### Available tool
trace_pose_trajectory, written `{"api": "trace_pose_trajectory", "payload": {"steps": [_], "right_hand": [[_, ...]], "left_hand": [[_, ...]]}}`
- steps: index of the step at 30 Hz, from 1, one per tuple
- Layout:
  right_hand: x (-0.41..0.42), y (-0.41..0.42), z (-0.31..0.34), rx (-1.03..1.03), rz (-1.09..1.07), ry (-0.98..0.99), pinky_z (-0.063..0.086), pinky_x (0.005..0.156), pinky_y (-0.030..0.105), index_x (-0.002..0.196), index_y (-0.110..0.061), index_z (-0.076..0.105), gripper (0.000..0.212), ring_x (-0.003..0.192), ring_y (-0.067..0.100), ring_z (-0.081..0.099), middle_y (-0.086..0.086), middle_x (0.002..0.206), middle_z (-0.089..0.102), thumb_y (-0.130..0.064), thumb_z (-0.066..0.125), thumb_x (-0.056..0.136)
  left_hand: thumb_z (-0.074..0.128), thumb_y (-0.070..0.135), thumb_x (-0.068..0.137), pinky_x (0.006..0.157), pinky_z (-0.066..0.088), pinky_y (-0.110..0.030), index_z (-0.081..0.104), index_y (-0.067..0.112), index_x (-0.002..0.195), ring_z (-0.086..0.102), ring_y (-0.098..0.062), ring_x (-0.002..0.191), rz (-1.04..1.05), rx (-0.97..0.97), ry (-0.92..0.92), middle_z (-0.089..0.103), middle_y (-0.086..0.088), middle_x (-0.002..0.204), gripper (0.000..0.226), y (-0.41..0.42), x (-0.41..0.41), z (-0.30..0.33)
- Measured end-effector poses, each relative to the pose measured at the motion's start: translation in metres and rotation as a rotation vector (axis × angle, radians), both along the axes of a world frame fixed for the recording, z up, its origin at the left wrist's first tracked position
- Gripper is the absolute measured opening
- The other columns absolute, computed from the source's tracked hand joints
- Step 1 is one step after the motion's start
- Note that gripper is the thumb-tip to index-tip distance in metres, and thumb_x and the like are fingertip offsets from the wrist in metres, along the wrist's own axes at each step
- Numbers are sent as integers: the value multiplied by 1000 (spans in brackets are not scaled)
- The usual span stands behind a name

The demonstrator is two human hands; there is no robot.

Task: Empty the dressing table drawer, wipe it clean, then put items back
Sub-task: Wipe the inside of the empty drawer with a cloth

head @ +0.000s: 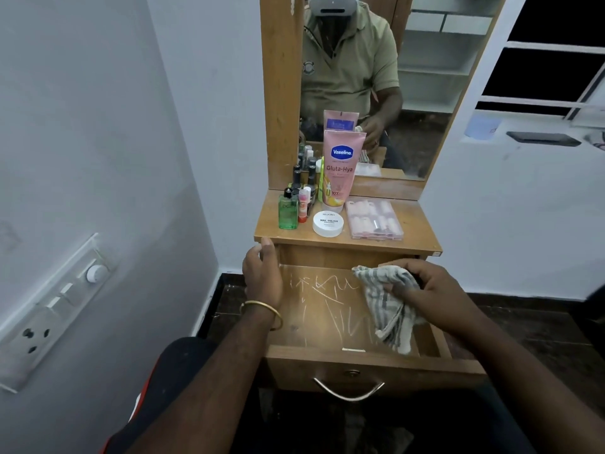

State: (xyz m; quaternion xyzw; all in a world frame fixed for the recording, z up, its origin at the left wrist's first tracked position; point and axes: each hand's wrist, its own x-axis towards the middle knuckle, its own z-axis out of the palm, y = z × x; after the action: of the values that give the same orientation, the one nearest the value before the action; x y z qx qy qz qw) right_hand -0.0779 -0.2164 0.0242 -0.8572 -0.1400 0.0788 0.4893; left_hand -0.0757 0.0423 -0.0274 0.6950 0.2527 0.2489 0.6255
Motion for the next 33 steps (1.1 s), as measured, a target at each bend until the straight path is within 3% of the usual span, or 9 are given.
{"api": "trace_pose_trajectory", "payload": {"steps": [5, 11, 14, 16, 18, 25, 27, 30, 33], "right_hand": [[10, 42, -12, -438, 328, -93, 50, 77, 28, 96, -29, 69, 15, 88, 9, 60, -10, 96, 66, -15, 63, 92], [15, 114, -45, -723, 701, 50, 47, 93, 30, 121, -18, 66, 31, 109, 19, 60, 0, 121, 65, -16, 65, 90], [15, 139, -60, -853, 794, 127, 45, 82, 24, 108, -12, 70, 18, 95, 22, 60, 6, 107, 68, -18, 64, 92], [18, 151, -70, -968, 836, 107, 40, 70, 19, 78, -12, 64, 16, 83, 19, 53, 3, 81, 63, -13, 61, 94], [22, 157, -74, -1029, 809, 59, 42, 73, 23, 78, -8, 65, 11, 80, 20, 54, 4, 78, 62, -10, 66, 89], [27, 153, -81, -843, 398, -240, 50, 81, 36, 116, -13, 60, 28, 106, 33, 61, 12, 119, 59, -21, 65, 89], [23, 152, -84, -845, 419, -251, 47, 77, 34, 114, -14, 60, 34, 103, 33, 62, 11, 118, 59, -33, 69, 88], [21, 154, -80, -836, 633, -90, 45, 76, 27, 109, -13, 67, 28, 100, 27, 64, 10, 113, 67, -19, 75, 83], [20, 147, -73, -831, 646, -37, 53, 84, 32, 105, -14, 70, 25, 98, 25, 66, 7, 109, 69, -8, 72, 81]], "left_hand": [[20, 70, 87, 96, 42, -63, 58, 10, 88, 60, -21, 86, -63, 15, 38, 64, -6, 90, 71, -1, -1, -6], [26, 51, 103, 87, 33, -32, 44, 37, 80, 45, 4, 80, -71, -83, 41, 47, 19, 87, 32, -1, -9, 3], [22, 71, 89, 92, 42, -40, 57, 23, 100, 56, -13, 102, -82, -73, 52, 60, 3, 110, 60, 1, -7, -4], [19, 75, 81, 96, 45, -50, 59, 16, 101, 59, -22, 102, -78, -53, 70, 62, -7, 110, 74, 2, -5, -8], [19, 71, 83, 98, 43, -57, 58, 14, 93, 59, -22, 96, -80, -39, 61, 63, -10, 104, 70, 1, -5, -6], [26, 48, 103, 104, 35, -46, 46, 38, 77, 48, 2, 85, -84, -39, 58, 50, 17, 92, 35, 3, -2, -7], [25, 46, 104, 102, 33, -41, 45, 38, 80, 48, -1, 88, -90, -49, 64, 50, 16, 97, 33, 2, -2, -7], [24, 49, 103, 101, 34, -40, 49, 35, 97, 48, -12, 104, -95, -55, 69, 51, 6, 116, 30, 3, -2, -11], [25, 47, 104, 83, 39, -36, 48, 36, 83, 50, -4, 84, -101, -25, 50, 53, 11, 92, 33, 5, -1, -12]]}}
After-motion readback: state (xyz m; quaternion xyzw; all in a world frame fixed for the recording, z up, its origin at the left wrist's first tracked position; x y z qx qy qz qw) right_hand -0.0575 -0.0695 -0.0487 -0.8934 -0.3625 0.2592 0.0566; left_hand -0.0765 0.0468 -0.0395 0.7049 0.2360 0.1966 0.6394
